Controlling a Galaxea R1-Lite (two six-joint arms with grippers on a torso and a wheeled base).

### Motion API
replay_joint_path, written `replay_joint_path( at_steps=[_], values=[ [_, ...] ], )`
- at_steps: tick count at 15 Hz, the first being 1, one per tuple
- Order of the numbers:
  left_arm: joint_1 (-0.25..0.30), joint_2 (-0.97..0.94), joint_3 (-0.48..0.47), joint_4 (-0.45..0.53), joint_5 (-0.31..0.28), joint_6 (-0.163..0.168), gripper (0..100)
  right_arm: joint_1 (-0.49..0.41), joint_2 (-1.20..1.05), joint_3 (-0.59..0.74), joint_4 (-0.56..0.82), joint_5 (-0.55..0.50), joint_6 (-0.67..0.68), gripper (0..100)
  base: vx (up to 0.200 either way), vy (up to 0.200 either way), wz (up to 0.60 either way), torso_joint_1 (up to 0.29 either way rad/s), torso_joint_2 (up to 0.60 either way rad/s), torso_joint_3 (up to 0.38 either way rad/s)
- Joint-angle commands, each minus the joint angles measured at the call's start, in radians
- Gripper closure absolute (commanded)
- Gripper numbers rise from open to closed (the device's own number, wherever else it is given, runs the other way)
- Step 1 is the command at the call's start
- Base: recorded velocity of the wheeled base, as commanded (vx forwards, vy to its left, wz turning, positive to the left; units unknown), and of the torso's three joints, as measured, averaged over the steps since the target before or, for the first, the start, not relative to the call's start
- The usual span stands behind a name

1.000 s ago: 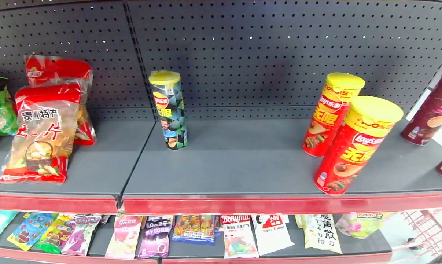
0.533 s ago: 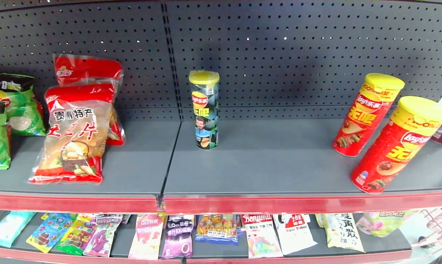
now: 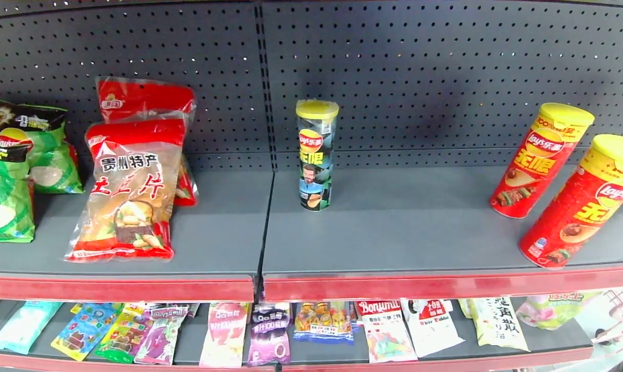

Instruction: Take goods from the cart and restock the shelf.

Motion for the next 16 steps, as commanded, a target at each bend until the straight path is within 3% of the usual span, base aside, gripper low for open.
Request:
replay_joint_path(
  at_steps=[1, 4, 10, 12, 13, 14, 16],
  values=[
    [0.0, 0.002, 0.001, 0.0, 0.002, -0.001, 0, 0.0, 0.0, 0.001, -0.001, 0.002, -0.001, 100, 0.2, 0.0, 0.0, -0.012, 0.0, -0.002],
    [0.0, 0.002, 0.001, 0.0, 0.002, 0.004, 0, 0.0, 0.0, 0.005, -0.002, 0.002, -0.001, 100, 0.2, 0.0, 0.0, -0.002, 0.01, 0.002],
    [-0.002, 0.002, -0.002, -0.003, -0.01, 0.015, 0, 0.0, 0.0, 0.007, -0.001, 0.0, -0.001, 100, 0.0, 0.0, 0.0, 0.0, 0.0, 0.0],
    [-0.003, 0.017, -0.008, -0.016, -0.033, 0.044, 0, 0.006, -0.039, 0.008, 0.002, 0.031, -0.001, 100, 0.0, 0.0, 0.0, 0.0, 0.0, 0.0],
    [-0.016, 0.028, -0.018, -0.024, -0.069, 0.045, 0, 0.013, -0.061, 0.008, 0.005, 0.061, -0.001, 100, 0.0, 0.0, 0.0, 0.0, 0.0, 0.0],
    [-0.031, 0.1, -0.044, -0.056, -0.178, 0.047, 0, 0.043, -0.113, 0.013, 0.011, 0.17, -0.001, 100, 0.0, 0.0, 0.0, 0.0, 0.0, 0.0],
    [-0.036, 0.31, -0.082, -0.158, -0.205, 0.036, 0, 0.058, -0.131, 0.019, 0.008, 0.209, -0.001, 100, 0.0, 0.0, 0.0, 0.0, 0.0, 0.0]
  ],
)
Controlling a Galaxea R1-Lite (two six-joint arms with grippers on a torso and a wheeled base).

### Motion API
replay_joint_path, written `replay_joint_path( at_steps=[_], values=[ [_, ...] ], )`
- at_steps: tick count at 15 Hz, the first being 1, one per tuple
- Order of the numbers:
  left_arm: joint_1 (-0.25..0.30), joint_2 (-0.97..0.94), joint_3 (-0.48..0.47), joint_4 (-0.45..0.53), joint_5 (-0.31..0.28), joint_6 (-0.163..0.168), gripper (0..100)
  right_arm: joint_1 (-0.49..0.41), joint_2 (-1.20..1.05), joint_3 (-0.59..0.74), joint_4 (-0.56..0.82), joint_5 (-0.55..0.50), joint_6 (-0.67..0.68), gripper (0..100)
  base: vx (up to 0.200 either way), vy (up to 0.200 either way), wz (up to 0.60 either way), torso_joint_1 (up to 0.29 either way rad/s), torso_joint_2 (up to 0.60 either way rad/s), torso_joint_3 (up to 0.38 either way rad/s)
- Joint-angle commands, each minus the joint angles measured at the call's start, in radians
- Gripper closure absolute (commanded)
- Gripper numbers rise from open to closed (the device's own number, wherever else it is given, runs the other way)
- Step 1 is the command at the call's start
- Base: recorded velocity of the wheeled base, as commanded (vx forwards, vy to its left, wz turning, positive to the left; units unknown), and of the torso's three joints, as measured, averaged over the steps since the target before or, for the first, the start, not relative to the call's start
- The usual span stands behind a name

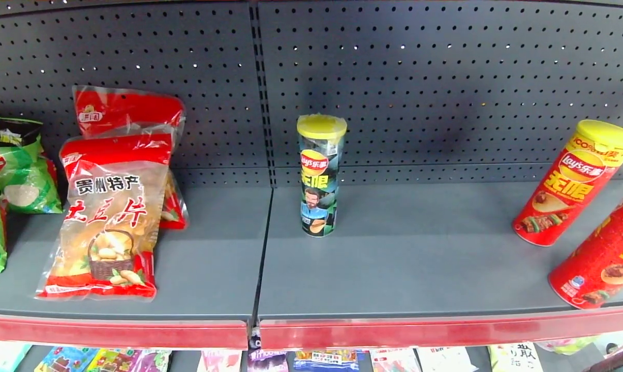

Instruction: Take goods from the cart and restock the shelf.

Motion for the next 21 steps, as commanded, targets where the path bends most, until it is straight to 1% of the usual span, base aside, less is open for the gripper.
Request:
replay_joint_path(
  at_steps=[1, 2, 3, 4, 5, 6, 7, 8, 9, 10, 11, 12, 13, 14, 15, 16, 17, 18, 20, 21],
  values=[
    [-0.017, 0.329, -0.063, -0.174, -0.091, -0.037, 0, 0.013, -0.043, -0.002, 0.0, 0.005, 0.0, 100, 0.0, 0.0, 0.0, 0.0, 0.0, 0.0],
    [-0.019, 0.482, -0.104, -0.297, -0.164, -0.091, 0, 0.014, -0.043, -0.004, 0.0, 0.014, 0.001, 100, 0.0, 0.0, 0.0, 0.0, 0.0, 0.0],
    [-0.02, 0.63, -0.144, -0.429, -0.203, -0.129, 0, 0.016, -0.043, -0.004, 0.0, 0.016, 0.004, 100, 0.0, 0.0, 0.0, 0.0, 0.0, 0.0],
    [-0.022, 0.742, -0.175, -0.528, -0.23, -0.134, 0, 0.014, -0.043, -0.005, 0.0, 0.016, 0.007, 100, 0.0, 0.0, 0.0, 0.0, 0.0, 0.0],
    [-0.022, 0.841, -0.198, -0.607, -0.253, -0.134, 0, 0.014, -0.039, -0.002, 0.0, 0.016, 0.007, 100, 0.0, 0.0, 0.0, 0.0, 0.0, 0.0],
    [-0.026, 0.939, -0.245, -0.665, -0.299, -0.137, 0, 0.014, -0.03, -0.001, 0.0, 0.016, 0.007, 100, 0.0, 0.0, 0.0, 0.0, 0.0, 0.0],
    [-0.052, 1.005, -0.291, -0.674, -0.393, -0.137, 0, 0.016, -0.024, -0.004, 0.0, 0.017, 0.007, 100, 0.0, 0.0, 0.0, 0.0, 0.0, 0.0],
    [-0.063, 1.073, -0.373, -0.663, -0.503, -0.137, 0, 0.021, -0.019, -0.005, 0.0, 0.042, 0.007, 100, 0.0, 0.0, 0.0, 0.0, 0.0, 0.0],
    [-0.071, 1.151, -0.449, -0.651, -0.552, -0.131, 0, 0.031, -0.027, -0.004, 0.0, 0.108, 0.015, 100, 0.0, 0.0, 0.0, 0.0, 0.0, 0.0],
    [-0.091, 1.235, -0.527, -0.648, -0.566, -0.128, 0, 0.037, -0.025, -0.01, 0.0, 0.149, 0.038, 100, 0.0, 0.0, 0.0, 0.0, 0.0, 0.0],
    [-0.095, 1.308, -0.598, -0.646, -0.571, -0.122, 0, 0.036, -0.024, -0.015, 0.0, 0.151, 0.066, 100, 0.0, 0.0, 0.0, 0.0, 0.0, 0.0],
    [-0.098, 1.389, -0.672, -0.646, -0.589, -0.096, 0, 0.037, -0.024, -0.016, 0.0, 0.152, 0.083, 100, 0.0, 0.0, 0.0, 0.0, 0.0, 0.0],
    [-0.098, 1.469, -0.739, -0.646, -0.606, -0.054, 0, 0.037, -0.024, -0.024, 0.0, 0.151, 0.084, 100, 0.0, 0.0, 0.0, 0.0, 0.0, 0.0],
    [-0.1, 1.495, -0.765, -0.645, -0.614, -0.034, 0, 0.037, -0.028, -0.024, 0.001, 0.151, 0.086, 100, 0.0, 0.0, 0.0, 0.0, 0.0, 0.0],
    [-0.115, 1.553, -0.836, -0.63, -0.664, -0.024, 0, 0.036, -0.027, -0.022, 0.001, 0.151, 0.099, 100, 0.0, 0.0, 0.0, 0.0, 0.0, 0.0],
    [-0.117, 1.581, -0.868, -0.617, -0.715, -0.018, 0, 0.036, -0.028, -0.021, 0.001, 0.151, 0.102, 100, 0.0, 0.0, 0.0, 0.0, 0.0, 0.0],
    [-0.117, 1.597, -0.886, -0.611, -0.75, -0.018, 0, 0.036, -0.028, -0.022, 0.0, 0.151, 0.102, 100, 0.0, 0.0, 0.0, 0.0, 0.0, 0.0],
    [-0.115, 1.617, -0.902, -0.608, -0.77, -0.014, 0, 0.036, -0.028, -0.022, 0.001, 0.151, 0.102, 100, 0.0, 0.0, 0.0, 0.0, 0.0, 0.0],
    [-0.115, 1.633, -0.913, -0.608, -0.772, -0.01, 0, 0.036, -0.027, -0.025, 0.001, 0.149, 0.102, 100, 0.0, 0.0, 0.0, 0.0, 0.0, 0.0],
    [-0.115, 1.657, -0.943, -0.61, -0.787, -0.001, 0, 0.034, -0.028, -0.022, 0.001, 0.149, 0.102, 100, 0.0, 0.0, 0.0, 0.0, 0.0, 0.0]
  ],
)
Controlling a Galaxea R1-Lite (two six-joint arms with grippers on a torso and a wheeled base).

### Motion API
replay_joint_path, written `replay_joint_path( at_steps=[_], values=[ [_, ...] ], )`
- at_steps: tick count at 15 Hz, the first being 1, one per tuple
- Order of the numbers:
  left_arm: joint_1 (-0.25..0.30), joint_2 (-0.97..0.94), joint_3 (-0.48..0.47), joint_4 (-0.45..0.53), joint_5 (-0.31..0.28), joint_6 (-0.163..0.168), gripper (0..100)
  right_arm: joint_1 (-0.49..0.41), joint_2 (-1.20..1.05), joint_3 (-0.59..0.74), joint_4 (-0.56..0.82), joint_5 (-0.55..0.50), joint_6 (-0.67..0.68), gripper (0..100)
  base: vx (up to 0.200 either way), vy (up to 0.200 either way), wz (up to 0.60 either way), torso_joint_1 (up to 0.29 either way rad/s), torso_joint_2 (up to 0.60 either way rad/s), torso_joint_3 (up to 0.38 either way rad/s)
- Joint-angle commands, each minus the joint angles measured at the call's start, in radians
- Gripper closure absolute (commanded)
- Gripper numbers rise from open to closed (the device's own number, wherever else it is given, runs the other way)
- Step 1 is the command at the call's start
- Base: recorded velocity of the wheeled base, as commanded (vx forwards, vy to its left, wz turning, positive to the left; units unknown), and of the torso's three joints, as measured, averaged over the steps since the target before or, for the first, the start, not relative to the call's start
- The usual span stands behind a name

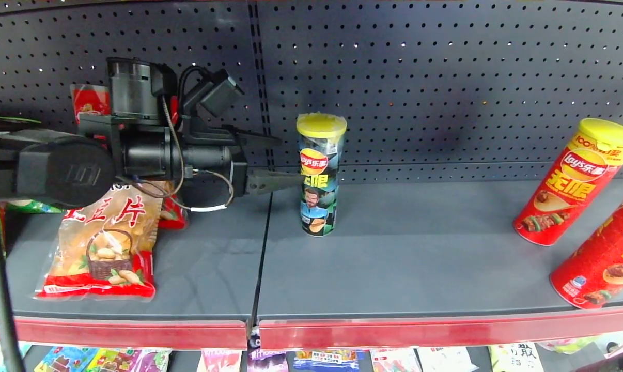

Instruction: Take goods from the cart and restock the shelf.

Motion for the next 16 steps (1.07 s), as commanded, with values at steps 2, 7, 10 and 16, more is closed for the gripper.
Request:
replay_joint_path(
  at_steps=[2, 7, 10, 16],
  values=[
    [0.002, 0.075, -0.07, -0.001, -0.02, 0.008, 0, 0.0, 0.001, 0.002, 0.0, -0.001, 0.0, 100, 0.0, 0.0, 0.0, 0.0, 0.0, 0.0],
    [0.002, 0.136, -0.153, -0.001, -0.07, 0.008, 0, 0.0, 0.01, -0.003, 0.0, -0.001, 0.0, 100, 0.0, 0.0, 0.0, 0.0, 0.0, 0.0],
    [-0.001, 0.169, -0.177, -0.001, -0.116, 0.008, 0, 0.0, 0.016, -0.004, 0.0, -0.001, 0.0, 100, 0.0, 0.0, 0.0, 0.0, 0.0, 0.0],
    [-0.018, 0.247, -0.262, 0.002, -0.176, -0.001, 0, 0.0, 0.026, -0.009, 0.0, -0.001, 0.0, 100, 0.0, 0.0, 0.0, 0.0, 0.0, 0.0]
  ],
)
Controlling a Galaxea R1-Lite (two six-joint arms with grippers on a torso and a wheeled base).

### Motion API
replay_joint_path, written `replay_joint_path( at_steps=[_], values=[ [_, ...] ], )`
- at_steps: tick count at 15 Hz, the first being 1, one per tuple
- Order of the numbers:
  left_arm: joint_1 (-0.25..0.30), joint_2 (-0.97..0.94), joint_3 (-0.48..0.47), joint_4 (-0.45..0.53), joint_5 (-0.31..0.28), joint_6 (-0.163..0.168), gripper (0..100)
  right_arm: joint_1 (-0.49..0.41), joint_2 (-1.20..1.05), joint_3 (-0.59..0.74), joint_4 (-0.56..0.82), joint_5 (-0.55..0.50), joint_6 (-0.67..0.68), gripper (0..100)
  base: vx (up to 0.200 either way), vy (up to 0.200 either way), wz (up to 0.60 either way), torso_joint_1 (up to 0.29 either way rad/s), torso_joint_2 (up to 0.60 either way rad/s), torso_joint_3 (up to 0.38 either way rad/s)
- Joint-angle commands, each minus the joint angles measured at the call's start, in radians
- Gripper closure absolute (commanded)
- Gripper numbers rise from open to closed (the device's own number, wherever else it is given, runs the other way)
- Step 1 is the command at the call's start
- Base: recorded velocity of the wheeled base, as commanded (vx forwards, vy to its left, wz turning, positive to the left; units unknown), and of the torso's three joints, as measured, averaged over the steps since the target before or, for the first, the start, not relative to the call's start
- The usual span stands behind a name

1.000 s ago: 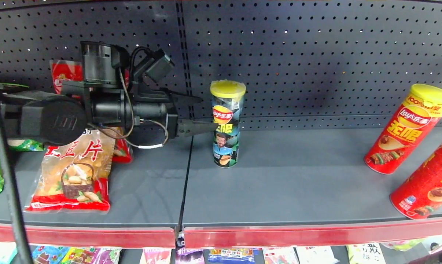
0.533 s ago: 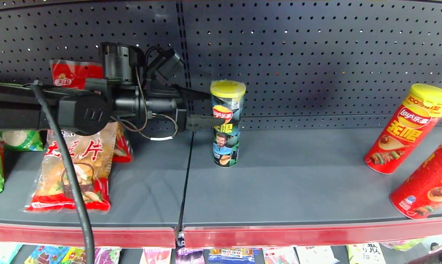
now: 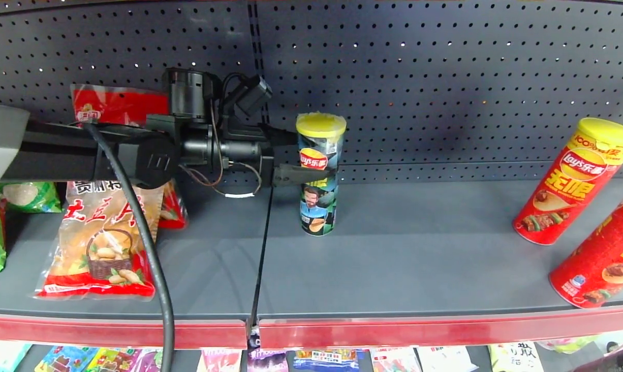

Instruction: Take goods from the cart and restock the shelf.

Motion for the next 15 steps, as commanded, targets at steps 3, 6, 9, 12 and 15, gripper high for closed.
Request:
replay_joint_path(
  at_steps=[3, 6, 9, 12, 15],
  values=[
    [-0.005, 0.064, -0.058, -0.001, -0.003, -0.003, 0, 0.0, 0.004, 0.0, 0.0, 0.0, 0.0, 100, 0.0, 0.0, 0.0, 0.0, 0.0, 0.0],
    [-0.017, 0.081, -0.091, 0.001, -0.015, -0.02, 0, -0.003, 0.002, 0.0, 0.0, 0.0, 0.0, 100, 0.0, 0.0, 0.0, 0.0, 0.0, 0.0],
    [-0.034, 0.084, -0.095, -0.001, -0.02, -0.061, 0, -0.005, 0.004, 0.001, 0.0, 0.0, 0.0, 100, 0.0, 0.0, 0.0, 0.0, 0.0, 0.0],
    [-0.045, 0.091, -0.1, -0.008, 0.006, -0.061, 100, -0.005, 0.002, 0.001, 0.0, -0.001, 0.0, 100, 0.0, 0.0, 0.0, 0.0, 0.0, 0.0],
    [-0.056, 0.088, -0.098, -0.005, 0.0, -0.064, 100, -0.005, 0.002, 0.001, 0.0, 0.0, 0.0, 100, 0.0, 0.0, 0.0, 0.0, 0.0, 0.0]
  ],
)
